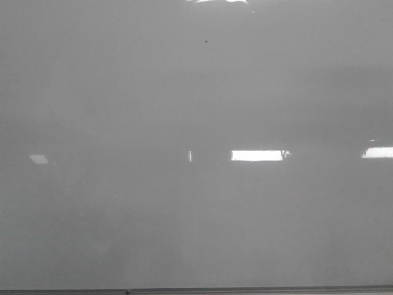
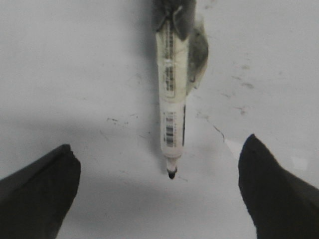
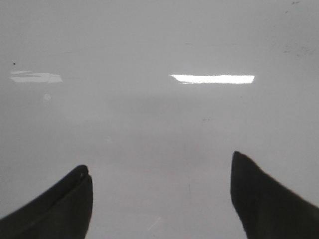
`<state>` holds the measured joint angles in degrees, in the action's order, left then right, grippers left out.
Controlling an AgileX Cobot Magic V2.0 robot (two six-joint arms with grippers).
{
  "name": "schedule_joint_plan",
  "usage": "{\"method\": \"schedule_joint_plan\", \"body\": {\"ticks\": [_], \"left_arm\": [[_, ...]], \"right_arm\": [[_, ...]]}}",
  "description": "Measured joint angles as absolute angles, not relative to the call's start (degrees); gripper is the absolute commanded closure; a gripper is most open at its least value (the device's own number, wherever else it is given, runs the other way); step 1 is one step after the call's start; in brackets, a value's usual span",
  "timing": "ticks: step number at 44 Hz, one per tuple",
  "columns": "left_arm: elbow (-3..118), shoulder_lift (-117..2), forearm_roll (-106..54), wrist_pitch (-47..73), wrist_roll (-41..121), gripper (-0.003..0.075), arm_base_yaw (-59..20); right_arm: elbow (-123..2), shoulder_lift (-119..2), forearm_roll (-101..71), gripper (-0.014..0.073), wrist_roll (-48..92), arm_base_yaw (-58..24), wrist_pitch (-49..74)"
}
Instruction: Write number 6 on whiteboard
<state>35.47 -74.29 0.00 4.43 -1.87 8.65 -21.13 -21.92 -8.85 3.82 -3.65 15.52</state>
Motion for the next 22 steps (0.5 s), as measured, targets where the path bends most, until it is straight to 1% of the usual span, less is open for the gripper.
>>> {"method": "schedule_joint_plan", "body": {"ticks": [8,11,22], "left_arm": [[37.03,-79.61,1.92,-2.41,-1.87,0.0106,8.65],[37.16,-80.95,2.06,-4.77,-1.87,0.0129,8.65],[37.16,-82.88,2.27,-7.12,-1.87,0.0328,8.65]], "right_arm": [[-21.13,-21.92,-8.85,0.0003,3.82,-3.65,15.52],[-21.13,-21.92,-8.85,0.0003,3.82,-3.65,15.52],[-21.13,-21.92,-8.85,0.0003,3.82,-3.65,15.52]]}}
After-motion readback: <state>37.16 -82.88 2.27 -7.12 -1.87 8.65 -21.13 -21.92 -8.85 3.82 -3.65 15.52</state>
